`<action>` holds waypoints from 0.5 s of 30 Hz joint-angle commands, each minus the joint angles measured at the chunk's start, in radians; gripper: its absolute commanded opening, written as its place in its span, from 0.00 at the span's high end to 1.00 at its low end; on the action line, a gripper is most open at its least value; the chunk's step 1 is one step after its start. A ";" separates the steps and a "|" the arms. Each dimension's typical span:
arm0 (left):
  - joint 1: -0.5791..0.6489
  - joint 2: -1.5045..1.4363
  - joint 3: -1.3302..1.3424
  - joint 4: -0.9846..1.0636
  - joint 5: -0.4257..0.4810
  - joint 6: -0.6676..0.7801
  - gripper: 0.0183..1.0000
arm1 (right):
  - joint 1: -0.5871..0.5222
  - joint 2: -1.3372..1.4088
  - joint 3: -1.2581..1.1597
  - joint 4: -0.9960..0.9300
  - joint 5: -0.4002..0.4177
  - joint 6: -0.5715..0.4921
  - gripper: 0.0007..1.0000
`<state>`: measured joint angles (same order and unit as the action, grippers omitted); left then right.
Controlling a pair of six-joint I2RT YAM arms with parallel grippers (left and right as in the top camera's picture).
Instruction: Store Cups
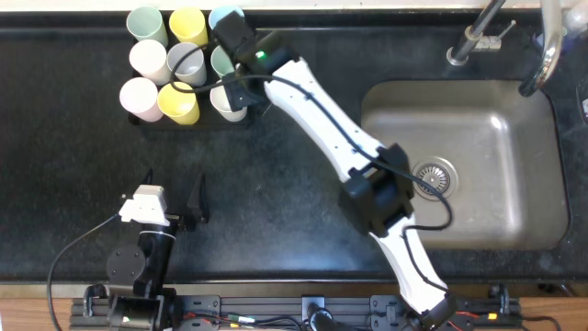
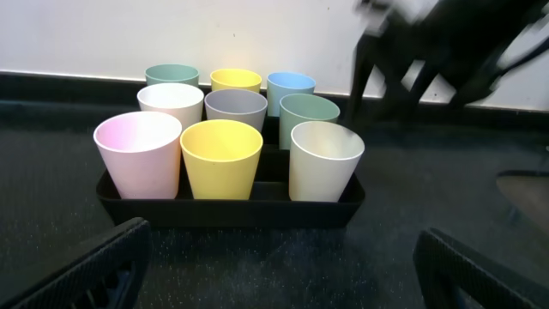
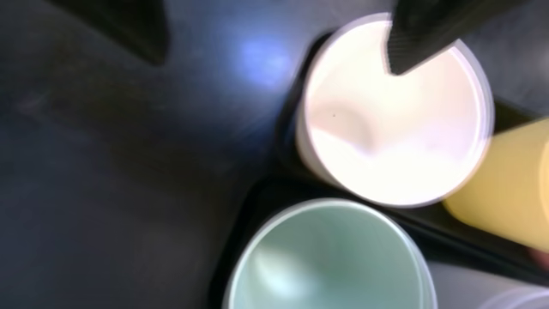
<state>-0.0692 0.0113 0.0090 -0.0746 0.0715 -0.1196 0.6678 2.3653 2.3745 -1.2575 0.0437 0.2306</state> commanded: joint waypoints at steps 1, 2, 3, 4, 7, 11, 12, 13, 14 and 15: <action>0.009 -0.004 -0.001 -0.003 0.006 0.015 0.00 | -0.078 -0.283 0.029 -0.003 0.002 -0.151 0.05; 0.009 -0.004 -0.001 -0.003 0.006 0.015 0.00 | -0.100 -0.315 0.029 -0.013 0.002 -0.172 0.00; 0.009 -0.004 -0.001 -0.003 0.006 0.015 0.00 | -0.123 -0.343 0.027 -0.026 0.002 -0.186 0.00; 0.009 -0.004 -0.001 -0.003 0.006 0.015 0.00 | -0.152 -0.374 0.018 -0.038 0.002 -0.192 0.00; 0.009 -0.004 -0.001 -0.003 0.006 0.015 0.00 | -0.241 -0.483 -0.070 -0.050 0.002 -0.198 0.00; 0.009 -0.004 -0.001 -0.003 0.006 0.015 0.00 | -0.347 -0.695 -0.351 0.029 0.002 -0.259 0.00; 0.009 -0.004 -0.001 -0.003 0.006 0.015 0.00 | -0.369 -0.768 -0.454 0.074 0.001 -0.273 0.00; 0.009 -0.004 -0.001 -0.003 0.006 0.015 0.00 | -0.385 -0.835 -0.546 0.122 0.001 -0.282 0.00; 0.009 -0.004 -0.001 -0.003 0.006 0.015 0.00 | -0.397 -0.906 -0.642 0.171 0.002 -0.285 0.00; 0.009 -0.004 -0.001 -0.003 0.006 0.015 0.00 | -0.409 -0.990 -0.751 0.231 0.001 -0.287 0.00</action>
<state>-0.0692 0.0113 0.0090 -0.0742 0.0715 -0.1196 0.2813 1.5562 1.8771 -1.1152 0.0559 -0.0036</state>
